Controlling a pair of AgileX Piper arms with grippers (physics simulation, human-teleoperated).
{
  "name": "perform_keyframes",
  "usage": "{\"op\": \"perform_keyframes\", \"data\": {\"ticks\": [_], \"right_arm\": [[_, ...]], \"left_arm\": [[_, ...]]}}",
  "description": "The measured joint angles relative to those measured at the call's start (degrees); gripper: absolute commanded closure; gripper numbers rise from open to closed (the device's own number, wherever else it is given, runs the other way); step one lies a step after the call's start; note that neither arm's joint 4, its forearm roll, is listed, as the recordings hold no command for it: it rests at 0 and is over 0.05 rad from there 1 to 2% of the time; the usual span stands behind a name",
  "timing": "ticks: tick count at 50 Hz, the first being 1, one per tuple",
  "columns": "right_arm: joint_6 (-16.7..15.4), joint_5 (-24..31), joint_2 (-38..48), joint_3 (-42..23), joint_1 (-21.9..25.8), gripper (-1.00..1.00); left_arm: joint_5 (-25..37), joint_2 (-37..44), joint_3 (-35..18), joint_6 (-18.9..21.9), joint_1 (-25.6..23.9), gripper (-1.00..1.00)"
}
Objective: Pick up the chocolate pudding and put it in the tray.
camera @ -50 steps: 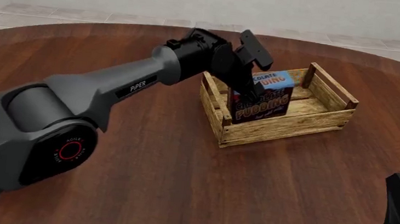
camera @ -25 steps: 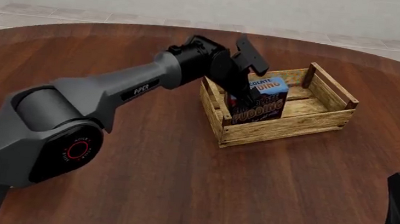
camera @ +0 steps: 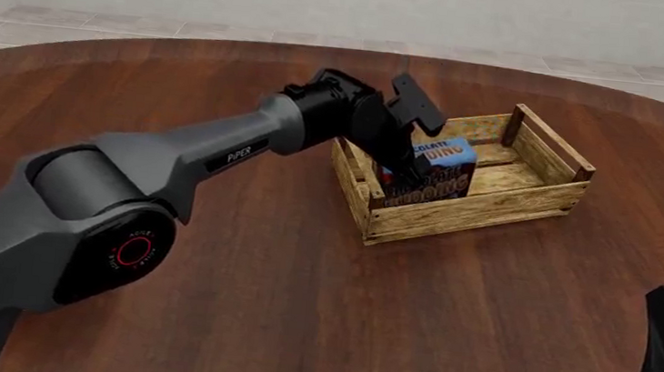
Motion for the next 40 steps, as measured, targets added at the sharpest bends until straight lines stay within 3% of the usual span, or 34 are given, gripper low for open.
{"op": "perform_keyframes", "data": {"ticks": [40], "right_arm": [[0.3,-0.4,0.0,0.2,-0.3,-1.00]], "left_arm": [[0.1,0.7,0.1,1.0,0.0,1.00]]}}
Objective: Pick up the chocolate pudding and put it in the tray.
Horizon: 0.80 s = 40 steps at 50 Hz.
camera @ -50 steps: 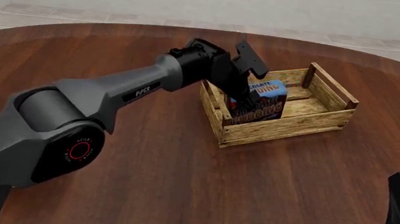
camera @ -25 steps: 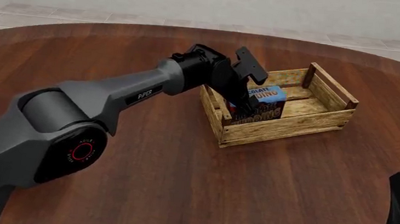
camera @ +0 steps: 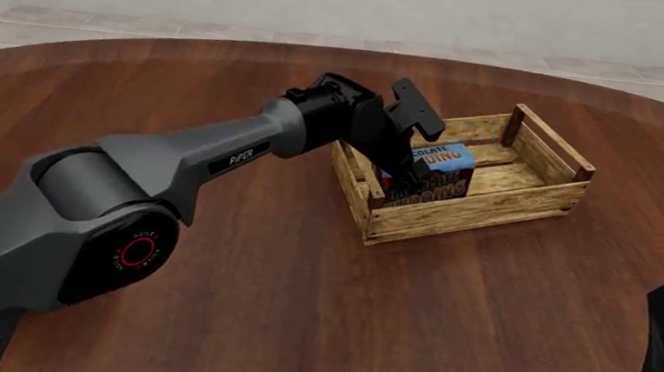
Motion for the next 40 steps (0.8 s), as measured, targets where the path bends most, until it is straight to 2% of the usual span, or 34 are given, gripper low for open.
{"op": "perform_keyframes", "data": {"ticks": [29,30,40], "right_arm": [[-0.1,0.0,0.0,0.1,0.2,-1.00],[-0.1,0.1,0.0,0.0,0.3,-1.00],[0.0,0.1,0.0,0.1,0.3,-1.00]], "left_arm": [[0.2,0.1,-0.2,0.7,0.0,1.00],[0.2,0.1,-0.2,0.7,0.0,-1.00],[0.0,0.8,-0.1,2.4,0.7,-1.00]]}}
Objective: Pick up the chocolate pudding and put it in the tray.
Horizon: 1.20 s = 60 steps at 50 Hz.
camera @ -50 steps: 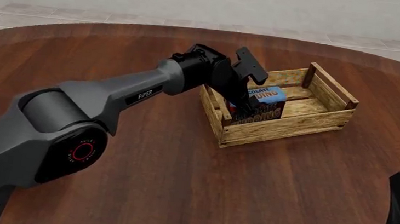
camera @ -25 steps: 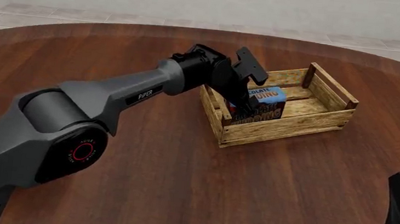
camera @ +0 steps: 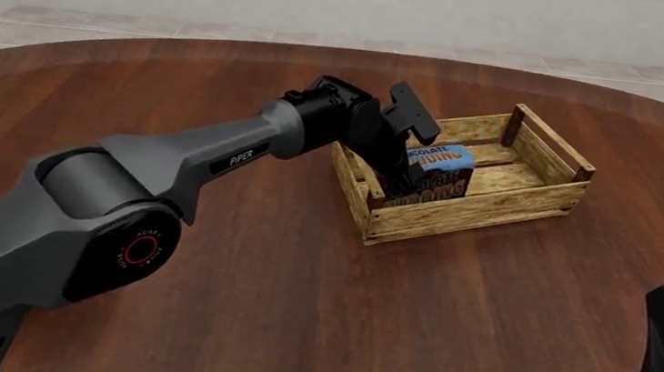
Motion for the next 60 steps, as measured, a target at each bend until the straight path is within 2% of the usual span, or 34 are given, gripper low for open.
{"op": "perform_keyframes", "data": {"ticks": [60], "right_arm": [[-0.1,0.1,0.0,0.0,0.2,-1.00]], "left_arm": [[-1.2,-2.1,4.7,-0.1,-1.8,-1.00]]}}
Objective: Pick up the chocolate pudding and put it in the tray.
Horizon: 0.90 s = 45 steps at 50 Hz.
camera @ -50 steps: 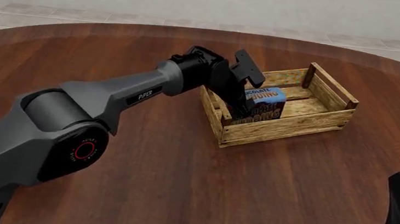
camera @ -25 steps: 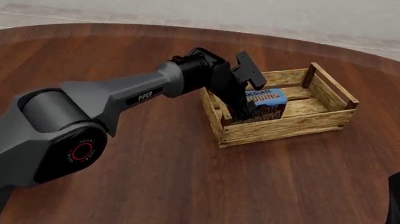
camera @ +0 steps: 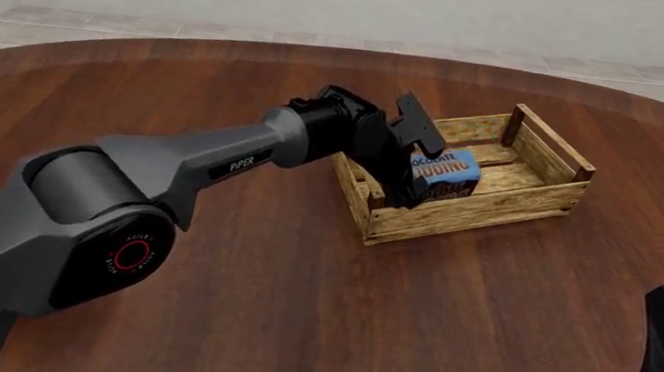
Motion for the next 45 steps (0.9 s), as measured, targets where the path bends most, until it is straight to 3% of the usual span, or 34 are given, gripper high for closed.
{"op": "perform_keyframes", "data": {"ticks": [45], "right_arm": [[-0.1,-0.2,0.0,0.2,0.4,-1.00]], "left_arm": [[1.3,-1.5,-0.1,1.0,0.2,-1.00]]}}
